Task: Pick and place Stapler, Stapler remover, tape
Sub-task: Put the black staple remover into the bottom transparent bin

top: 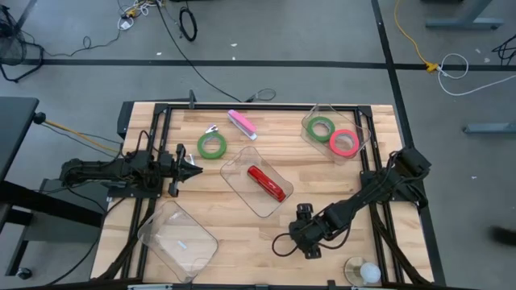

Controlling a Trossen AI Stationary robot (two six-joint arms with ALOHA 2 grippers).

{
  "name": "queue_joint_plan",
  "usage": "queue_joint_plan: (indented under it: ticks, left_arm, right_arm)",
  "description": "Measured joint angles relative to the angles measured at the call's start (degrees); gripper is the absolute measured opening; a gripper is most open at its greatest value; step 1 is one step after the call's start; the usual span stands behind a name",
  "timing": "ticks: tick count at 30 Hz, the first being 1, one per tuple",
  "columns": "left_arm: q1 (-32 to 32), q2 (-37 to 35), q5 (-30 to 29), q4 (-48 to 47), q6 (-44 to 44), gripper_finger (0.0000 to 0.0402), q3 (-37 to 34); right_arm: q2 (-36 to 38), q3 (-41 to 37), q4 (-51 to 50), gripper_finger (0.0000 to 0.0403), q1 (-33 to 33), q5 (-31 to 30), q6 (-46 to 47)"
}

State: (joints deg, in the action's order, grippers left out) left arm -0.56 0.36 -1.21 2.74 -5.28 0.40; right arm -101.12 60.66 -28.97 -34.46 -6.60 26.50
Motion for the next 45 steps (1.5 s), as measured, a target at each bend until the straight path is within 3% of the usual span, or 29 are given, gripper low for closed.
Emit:
queue_joint_plan:
  ticks: [17, 23, 28, 45]
  left_arm:
    - [0.00, 0.00, 0.00, 0.00, -0.02, 0.0030, 0.00]
    - [0.00, 0.00, 0.00, 0.00, -0.02, 0.0030, -0.02]
    - [0.00, 0.00, 0.00, 0.00, 0.00, 0.0030, 0.00]
    - [0.00, 0.00, 0.00, 0.00, -0.01, 0.0030, 0.00]
  right_arm:
    - [2.15, 0.64, -3.54, 0.0362, -0.80, -0.14, -0.02]
    - [2.25, 1.62, -3.94, 0.0362, -1.45, -4.36, -2.97]
    - [2.25, 1.52, -4.00, 0.0362, -1.44, -4.44, -3.21]
    - [2.23, -4.70, 1.03, 0.0362, 0.33, -2.33, -1.81]
